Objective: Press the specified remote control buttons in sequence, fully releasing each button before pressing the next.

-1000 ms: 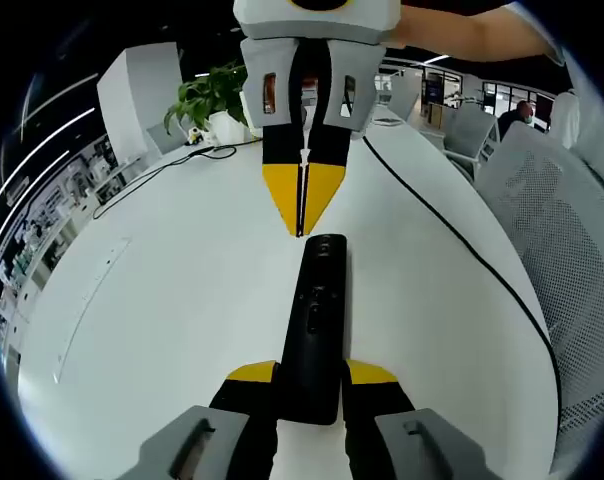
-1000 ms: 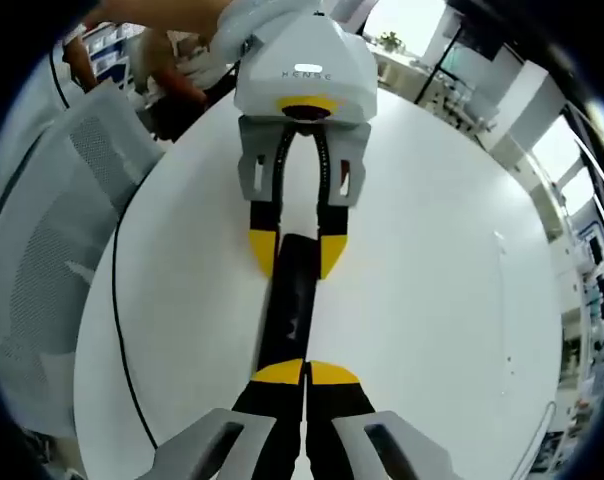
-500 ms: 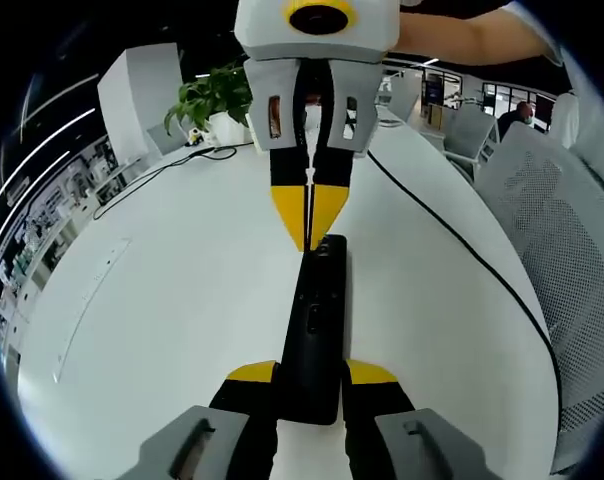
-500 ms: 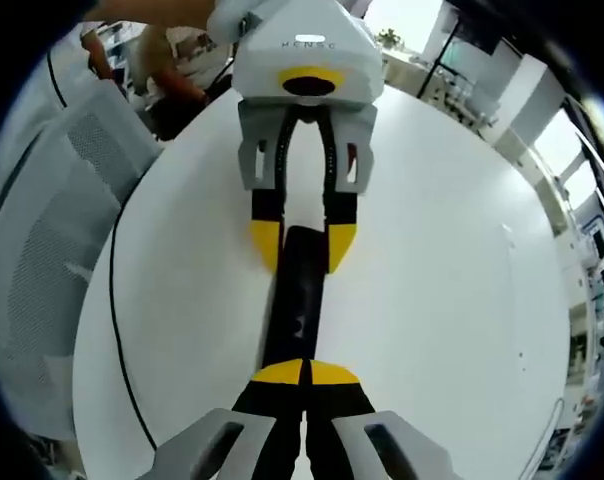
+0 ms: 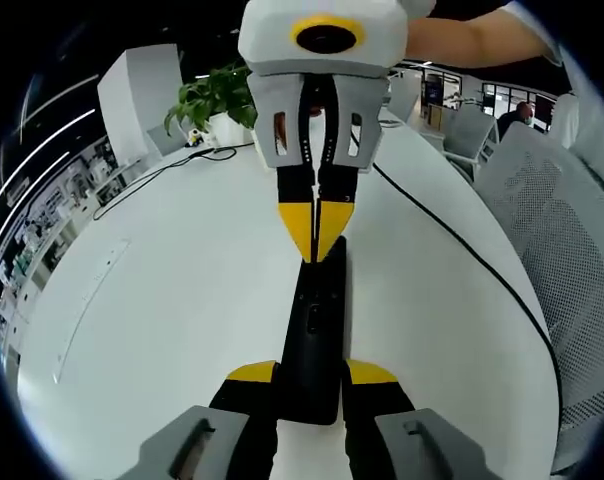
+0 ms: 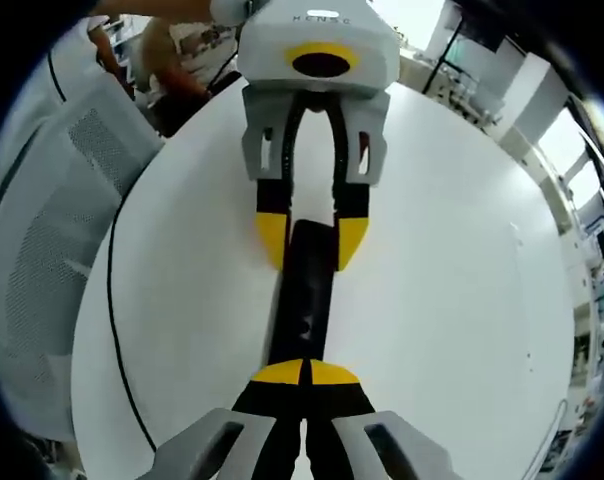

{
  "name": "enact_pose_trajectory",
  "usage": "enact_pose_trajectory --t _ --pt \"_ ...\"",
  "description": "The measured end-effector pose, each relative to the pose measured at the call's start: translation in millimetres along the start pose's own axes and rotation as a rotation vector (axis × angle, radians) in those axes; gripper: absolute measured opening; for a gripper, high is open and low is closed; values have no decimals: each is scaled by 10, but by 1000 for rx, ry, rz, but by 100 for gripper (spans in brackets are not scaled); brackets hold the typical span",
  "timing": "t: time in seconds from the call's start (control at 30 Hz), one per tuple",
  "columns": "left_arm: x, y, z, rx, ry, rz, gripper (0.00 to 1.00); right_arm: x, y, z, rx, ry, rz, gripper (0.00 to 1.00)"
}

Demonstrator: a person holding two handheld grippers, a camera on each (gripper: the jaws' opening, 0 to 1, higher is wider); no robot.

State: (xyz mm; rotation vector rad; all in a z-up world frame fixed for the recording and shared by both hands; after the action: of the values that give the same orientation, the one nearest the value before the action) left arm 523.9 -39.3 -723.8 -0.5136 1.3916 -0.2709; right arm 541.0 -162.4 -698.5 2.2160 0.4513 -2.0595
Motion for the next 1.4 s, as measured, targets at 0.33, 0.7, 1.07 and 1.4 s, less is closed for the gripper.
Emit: enact_pose_trajectory --t 0.33,0.7,1.07,1.4 --pt "-2 1 1 -1 -1 -3 23 11 -17 -2 -3 -5 2 0" --pt "-3 2 0 -1 -1 -5 23 50 -20 0 -12 -16 13 0" --pt "-2 4 -3 0 -2 -6 23 75 -14 1 -15 -24 10 0" --pt "1 4 -7 -1 -1 -8 23 93 -33 -15 -16 -48 40 0"
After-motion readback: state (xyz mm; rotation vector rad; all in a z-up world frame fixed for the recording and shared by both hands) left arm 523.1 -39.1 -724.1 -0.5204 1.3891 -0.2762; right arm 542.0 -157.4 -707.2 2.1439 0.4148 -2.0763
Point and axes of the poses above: the point that each gripper's makers call its tool centre point, and the gripper's own axes: x roughly forward along the fingers, z roughly to its left, y roughly out of its underside, the point moved 7 cm from there along -x, roughly backward along the fingers, and after that the axes turned 13 degrees about z, right-handed, at the moved point
